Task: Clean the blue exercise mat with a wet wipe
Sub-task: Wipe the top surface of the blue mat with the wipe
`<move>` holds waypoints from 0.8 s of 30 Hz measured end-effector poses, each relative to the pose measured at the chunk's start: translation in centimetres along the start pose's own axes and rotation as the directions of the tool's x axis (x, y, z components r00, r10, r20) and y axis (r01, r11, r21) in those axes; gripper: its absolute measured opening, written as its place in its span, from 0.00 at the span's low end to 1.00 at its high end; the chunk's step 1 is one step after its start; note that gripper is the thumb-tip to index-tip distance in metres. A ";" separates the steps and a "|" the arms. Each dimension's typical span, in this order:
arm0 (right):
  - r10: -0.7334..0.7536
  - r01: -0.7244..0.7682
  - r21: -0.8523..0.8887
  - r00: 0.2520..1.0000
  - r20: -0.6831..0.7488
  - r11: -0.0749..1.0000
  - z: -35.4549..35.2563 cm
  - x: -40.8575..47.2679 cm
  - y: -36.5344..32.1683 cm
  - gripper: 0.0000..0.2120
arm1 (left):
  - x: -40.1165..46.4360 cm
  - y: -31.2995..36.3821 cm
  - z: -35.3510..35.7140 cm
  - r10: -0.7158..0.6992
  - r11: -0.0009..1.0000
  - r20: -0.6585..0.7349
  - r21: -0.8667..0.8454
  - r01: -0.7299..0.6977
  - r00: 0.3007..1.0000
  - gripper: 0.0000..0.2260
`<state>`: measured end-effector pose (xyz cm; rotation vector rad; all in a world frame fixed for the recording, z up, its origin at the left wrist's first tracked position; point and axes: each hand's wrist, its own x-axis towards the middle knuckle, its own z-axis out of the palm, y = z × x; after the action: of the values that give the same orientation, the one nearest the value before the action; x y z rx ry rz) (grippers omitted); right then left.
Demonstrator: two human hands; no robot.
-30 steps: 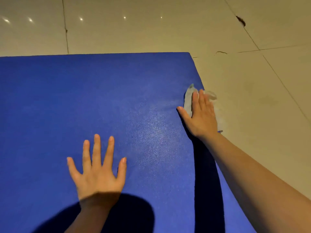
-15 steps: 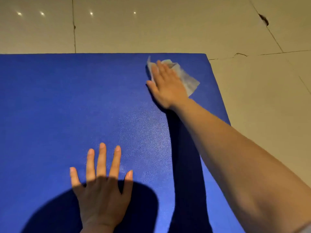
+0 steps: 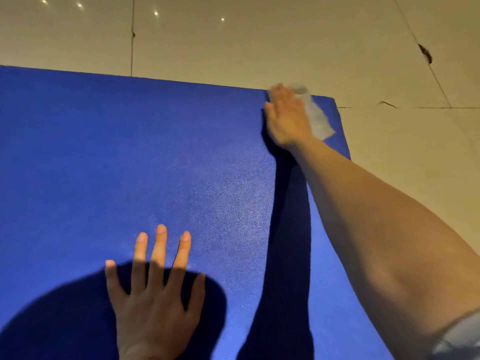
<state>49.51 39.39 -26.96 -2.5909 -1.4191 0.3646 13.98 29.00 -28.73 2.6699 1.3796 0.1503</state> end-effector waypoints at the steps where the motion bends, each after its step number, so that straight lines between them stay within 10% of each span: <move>1: -0.091 0.091 -0.006 0.994 0.065 0.996 0.3 0.0 -1.5 0.26 | 0.0 0.0 0.0 0.004 1.000 0.005 -0.003 -0.004 1.000 0.26; 5: -0.297 0.306 -0.040 0.942 0.156 0.951 0.5 -0.8 -1.0 0.30 | 0.0 0.4 -0.2 0.002 1.000 -0.005 -0.012 -0.002 1.000 0.28; 13: 0.179 -0.182 -0.035 0.981 -0.068 0.983 0.8 -2.2 3.2 0.31 | 0.2 0.3 -0.1 0.010 0.999 0.072 -0.037 -0.007 0.997 0.25; 21: -0.193 0.171 0.250 0.979 0.066 0.953 4.1 -18.3 -6.7 0.32 | 0.0 0.3 0.0 0.046 0.999 0.028 0.011 -0.046 0.999 0.24; 24: -0.071 0.069 0.191 0.997 0.002 0.979 4.8 -23.2 -5.4 0.35 | 0.5 0.2 -0.2 0.009 1.000 0.112 -0.019 -0.007 0.994 0.27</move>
<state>31.72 22.81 -27.08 -2.3837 -1.3991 0.4779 14.43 29.28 -28.48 2.6249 1.3275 0.0132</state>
